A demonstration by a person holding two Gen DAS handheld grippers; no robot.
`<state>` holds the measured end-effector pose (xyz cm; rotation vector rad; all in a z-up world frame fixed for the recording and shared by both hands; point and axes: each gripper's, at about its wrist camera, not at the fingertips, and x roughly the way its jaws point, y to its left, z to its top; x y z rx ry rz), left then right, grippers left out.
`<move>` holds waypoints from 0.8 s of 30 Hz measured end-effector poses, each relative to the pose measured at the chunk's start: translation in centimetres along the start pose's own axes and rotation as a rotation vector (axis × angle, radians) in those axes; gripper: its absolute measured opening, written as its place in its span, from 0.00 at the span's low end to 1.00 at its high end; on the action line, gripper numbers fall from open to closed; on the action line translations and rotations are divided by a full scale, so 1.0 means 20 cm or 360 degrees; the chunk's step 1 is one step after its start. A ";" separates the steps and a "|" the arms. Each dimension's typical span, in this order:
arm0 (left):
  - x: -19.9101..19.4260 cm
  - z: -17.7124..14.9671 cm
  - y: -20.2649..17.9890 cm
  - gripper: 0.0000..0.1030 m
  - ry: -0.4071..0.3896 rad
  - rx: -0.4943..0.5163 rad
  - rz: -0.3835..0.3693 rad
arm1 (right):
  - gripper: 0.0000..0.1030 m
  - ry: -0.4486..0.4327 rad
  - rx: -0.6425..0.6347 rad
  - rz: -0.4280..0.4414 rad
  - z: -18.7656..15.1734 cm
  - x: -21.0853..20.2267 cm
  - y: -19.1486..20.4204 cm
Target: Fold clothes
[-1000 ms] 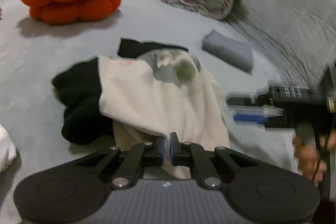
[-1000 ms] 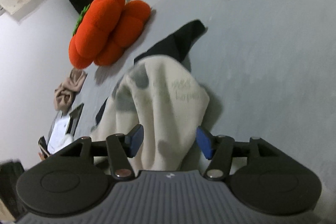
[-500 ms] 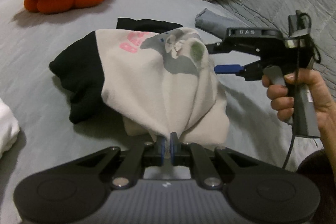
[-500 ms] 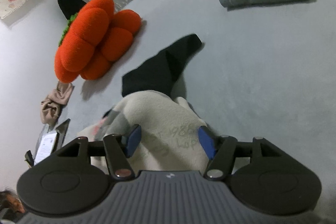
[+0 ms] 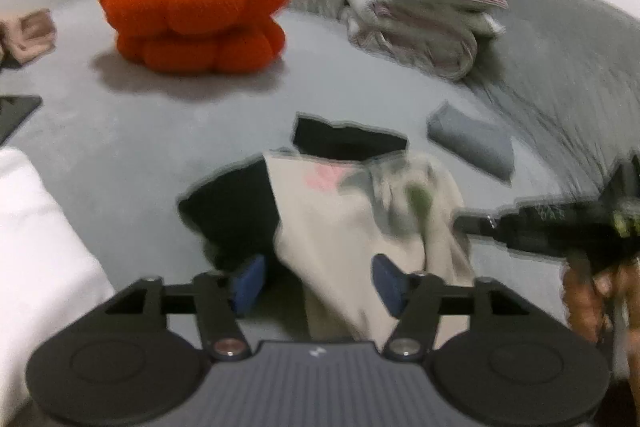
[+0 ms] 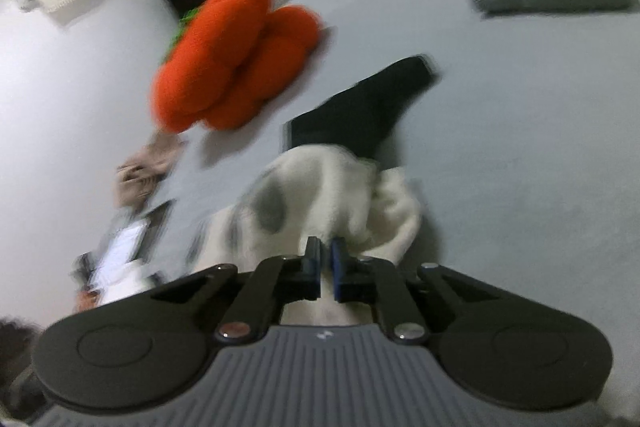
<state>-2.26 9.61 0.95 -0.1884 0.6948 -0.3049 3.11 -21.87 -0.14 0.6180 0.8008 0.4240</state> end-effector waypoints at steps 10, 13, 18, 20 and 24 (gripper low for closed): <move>0.15 0.17 0.05 0.78 -0.0044 -0.0105 0.0154 | 0.08 0.0273 -0.0152 0.0120 -0.23 -0.03 0.05; 0.24 0.21 0.04 0.78 -0.0019 -0.0140 0.0193 | 0.08 0.0321 -0.0167 0.0111 -0.27 -0.03 0.04; 0.37 0.24 0.01 0.80 -0.0018 -0.0174 0.0248 | 0.08 0.0375 -0.0127 0.0104 -0.30 -0.03 0.02; 0.42 0.25 0.00 0.80 -0.0013 -0.0186 0.0273 | 0.08 0.0382 -0.0130 0.0094 -0.30 -0.02 0.02; 0.52 0.22 0.00 0.72 0.0085 -0.0177 0.0337 | 0.13 0.0357 -0.0122 0.0093 -0.28 -0.03 0.03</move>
